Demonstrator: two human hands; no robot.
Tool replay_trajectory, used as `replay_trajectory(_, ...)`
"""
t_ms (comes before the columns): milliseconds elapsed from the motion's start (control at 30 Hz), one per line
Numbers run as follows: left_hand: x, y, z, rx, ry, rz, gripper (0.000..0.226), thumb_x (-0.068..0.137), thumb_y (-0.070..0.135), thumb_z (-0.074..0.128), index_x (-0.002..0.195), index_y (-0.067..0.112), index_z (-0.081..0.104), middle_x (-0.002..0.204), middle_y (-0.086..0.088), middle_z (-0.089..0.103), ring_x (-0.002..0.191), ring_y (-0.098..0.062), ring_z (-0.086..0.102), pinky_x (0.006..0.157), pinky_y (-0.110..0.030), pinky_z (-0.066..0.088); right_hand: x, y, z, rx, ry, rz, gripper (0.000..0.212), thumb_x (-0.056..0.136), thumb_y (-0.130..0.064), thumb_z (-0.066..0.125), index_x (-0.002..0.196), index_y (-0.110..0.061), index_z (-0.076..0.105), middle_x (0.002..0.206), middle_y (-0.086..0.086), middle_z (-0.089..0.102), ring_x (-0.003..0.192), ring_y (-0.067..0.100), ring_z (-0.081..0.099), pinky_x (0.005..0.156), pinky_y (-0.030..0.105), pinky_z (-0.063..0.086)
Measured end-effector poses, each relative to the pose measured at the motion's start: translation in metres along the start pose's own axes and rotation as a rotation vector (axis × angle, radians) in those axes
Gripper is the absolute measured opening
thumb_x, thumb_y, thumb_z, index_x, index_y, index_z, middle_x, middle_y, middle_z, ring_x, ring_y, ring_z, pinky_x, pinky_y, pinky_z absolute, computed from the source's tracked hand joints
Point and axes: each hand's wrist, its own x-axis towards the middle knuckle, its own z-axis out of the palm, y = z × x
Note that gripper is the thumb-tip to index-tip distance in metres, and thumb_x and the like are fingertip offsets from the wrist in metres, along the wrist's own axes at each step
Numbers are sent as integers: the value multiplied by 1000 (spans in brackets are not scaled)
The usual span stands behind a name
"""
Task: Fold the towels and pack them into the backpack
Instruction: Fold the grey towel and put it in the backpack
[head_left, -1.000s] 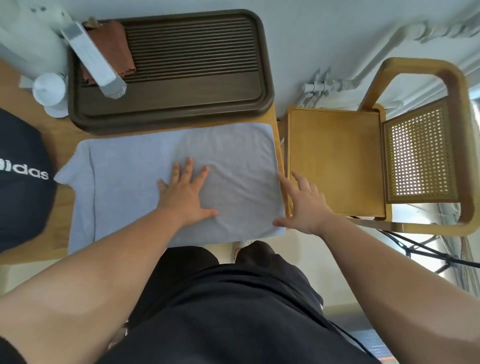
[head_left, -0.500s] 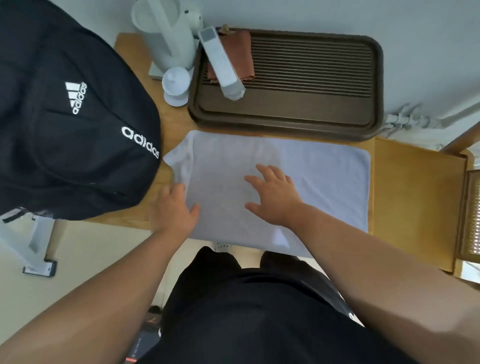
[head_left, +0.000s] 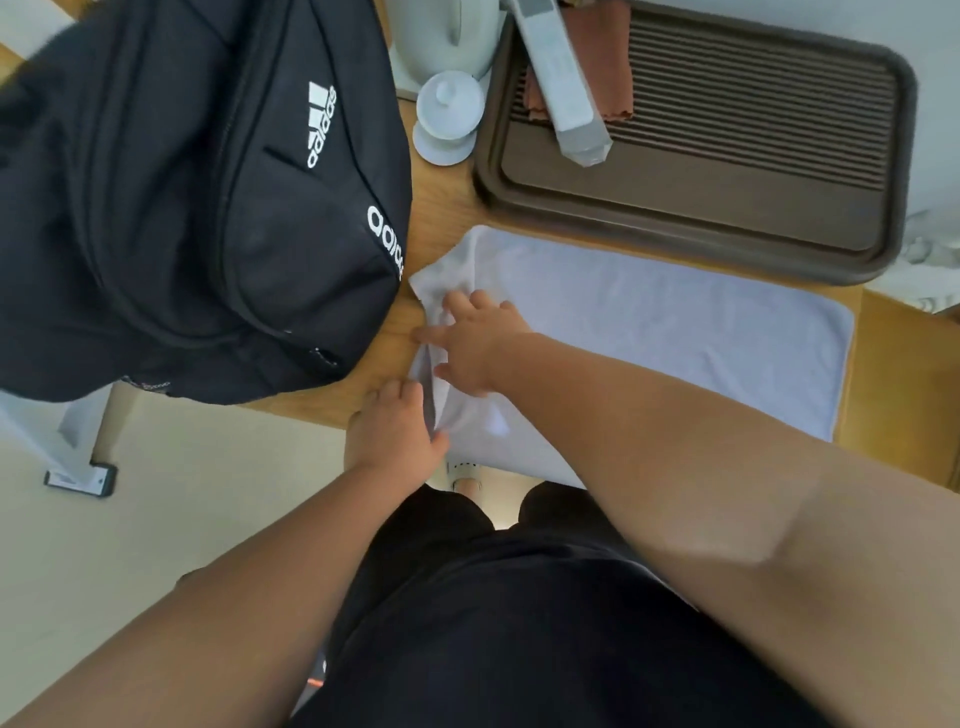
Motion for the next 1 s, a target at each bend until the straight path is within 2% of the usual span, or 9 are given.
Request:
replay_trajectory(167, -3, -11, -7, -30, 36, 74, 13, 88, 25, 57, 90, 18, 46, 95, -1, 50, 84, -19, 45, 66, -32, 37, 2, -7, 6, -82, 100, 64, 64, 99, -57, 41, 155, -30, 27, 152, 5, 28, 135, 31, 31, 106, 47, 32)
replay_trajectory(367, -2, -18, -17, -282, 55, 59, 19, 88, 16, 57, 75, 15, 42, 67, 2, 42, 62, -16, 39, 54, -28, 27, 4, -9, 0, -63, 276, 53, 58, 98, -51, 47, 147, -21, 46, 139, 1, 45, 124, 27, 42, 99, 40, 34)
replay_trajectory(433, -5, -17, -26, -374, 69, 65, 23, 86, 15, 58, 70, 11, 42, 59, 0, 37, 55, -16, 31, 52, -31, 25, 0, -4, -7, 121, 316, 56, 53, 99, -47, 48, 146, -22, 48, 138, 1, 48, 123, 27, 46, 98, 41, 39)
replay_trajectory(533, -10, -4, -46, -498, 71, 76, 25, 85, 14, 61, 67, 13, 43, 59, -4, 41, 54, -16, 33, 52, -32, 27, -13, 9, -17, 592, 409, 149, 45, 95, -47, 62, 131, -21, 65, 125, 0, 59, 110, 21, 58, 92, 38, 50)
replay_trajectory(633, -12, 17, -60, -612, 68, 93, 18, 81, 11, 63, 68, 11, 50, 59, -5, 47, 55, -15, 38, 52, -30, 30, -34, 29, -19, 1146, 525, 440, 32, 83, -38, 79, 105, -15, 77, 96, 1, 71, 84, 15, 65, 74, 31, 55)
replay_trajectory(700, -13, 37, -62, -718, 13, 108, 16, 80, 8, 64, 69, 10, 52, 58, 0, 45, 56, -15, 38, 54, -30, 32, -48, 47, -15, 1411, 604, 640, 16, 80, -24, 81, 92, -16, 76, 85, 0, 73, 78, 14, 68, 65, 28, 56)
replay_trajectory(767, -13, 61, -57, -767, -60, 131, 16, 81, 7, 65, 69, 9, 53, 58, 3, 45, 56, -14, 39, 56, -30, 34, -60, 65, -6, 1553, 616, 758, 9, 81, -10, 76, 90, -13, 73, 80, 3, 73, 78, 17, 71, 67, 30, 61)
replay_trajectory(833, -13, 85, -48, -777, -111, 165, 18, 79, 6, 66, 68, 11, 53, 56, 7, 44, 56, -14, 38, 57, -31, 35, -69, 81, 8, 1650, 579, 773, 11, 84, -5, 72, 91, -12, 70, 78, 5, 71, 75, 18, 70, 75, 34, 63)
replay_trajectory(1000, -5, 123, -16, -602, -164, 200, 15, 82, 8, 62, 70, 12, 52, 63, 1, 50, 61, -17, 44, 58, -31, 37, -81, 100, 35, 1520, 323, 635, 30, 91, -26, 71, 120, -23, 64, 110, 4, 65, 93, 16, 63, 76, 26, 53)
